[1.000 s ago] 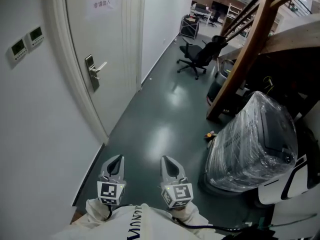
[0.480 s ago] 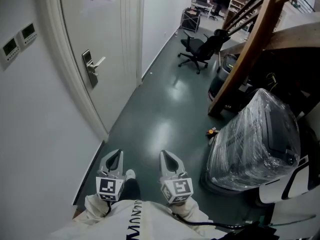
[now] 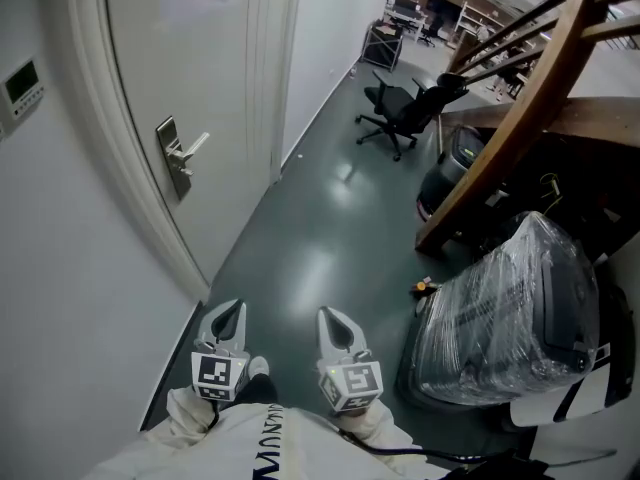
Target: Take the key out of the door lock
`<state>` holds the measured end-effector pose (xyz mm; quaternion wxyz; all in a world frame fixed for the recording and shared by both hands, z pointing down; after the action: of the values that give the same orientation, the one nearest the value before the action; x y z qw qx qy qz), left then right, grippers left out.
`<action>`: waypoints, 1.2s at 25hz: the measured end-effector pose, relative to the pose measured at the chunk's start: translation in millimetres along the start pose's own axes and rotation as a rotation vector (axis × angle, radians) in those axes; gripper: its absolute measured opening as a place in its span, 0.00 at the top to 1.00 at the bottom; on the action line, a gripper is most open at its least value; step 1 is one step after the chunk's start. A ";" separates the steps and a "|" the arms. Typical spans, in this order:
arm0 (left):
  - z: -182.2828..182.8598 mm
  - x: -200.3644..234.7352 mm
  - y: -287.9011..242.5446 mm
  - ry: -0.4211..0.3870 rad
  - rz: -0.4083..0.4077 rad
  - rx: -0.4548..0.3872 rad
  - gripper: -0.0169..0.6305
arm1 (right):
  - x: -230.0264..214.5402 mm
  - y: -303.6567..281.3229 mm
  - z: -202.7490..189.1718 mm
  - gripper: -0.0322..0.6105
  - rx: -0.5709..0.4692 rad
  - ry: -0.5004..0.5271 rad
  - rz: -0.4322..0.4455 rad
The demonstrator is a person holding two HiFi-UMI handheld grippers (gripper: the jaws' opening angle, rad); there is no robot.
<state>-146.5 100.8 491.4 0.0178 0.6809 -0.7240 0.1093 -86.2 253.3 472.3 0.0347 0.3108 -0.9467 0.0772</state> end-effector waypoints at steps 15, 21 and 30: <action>32.6 95.8 -110.8 0.007 -0.048 0.022 0.97 | -16.9 -151.8 15.2 0.95 0.035 -0.003 -0.021; 31.8 112.7 -133.6 0.037 -0.049 0.033 0.97 | -25.3 -176.0 13.4 0.95 0.068 0.004 -0.026; 25.6 140.9 -176.0 0.050 0.017 0.042 0.97 | -43.9 -235.2 3.9 0.95 0.071 0.004 0.038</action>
<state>20.6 -50.9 514.7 0.0206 0.6719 -0.7267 0.1414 88.7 91.2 492.8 0.0242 0.2935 -0.9491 0.1122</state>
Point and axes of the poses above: the fingertips, and each gripper's own axes: y backward along the fingers, x to its left, z out of its top, the point moved 1 cm from there along y, backward along the fingers, and after that the axes turned 15 degrees about y, right-handed, at the moved point
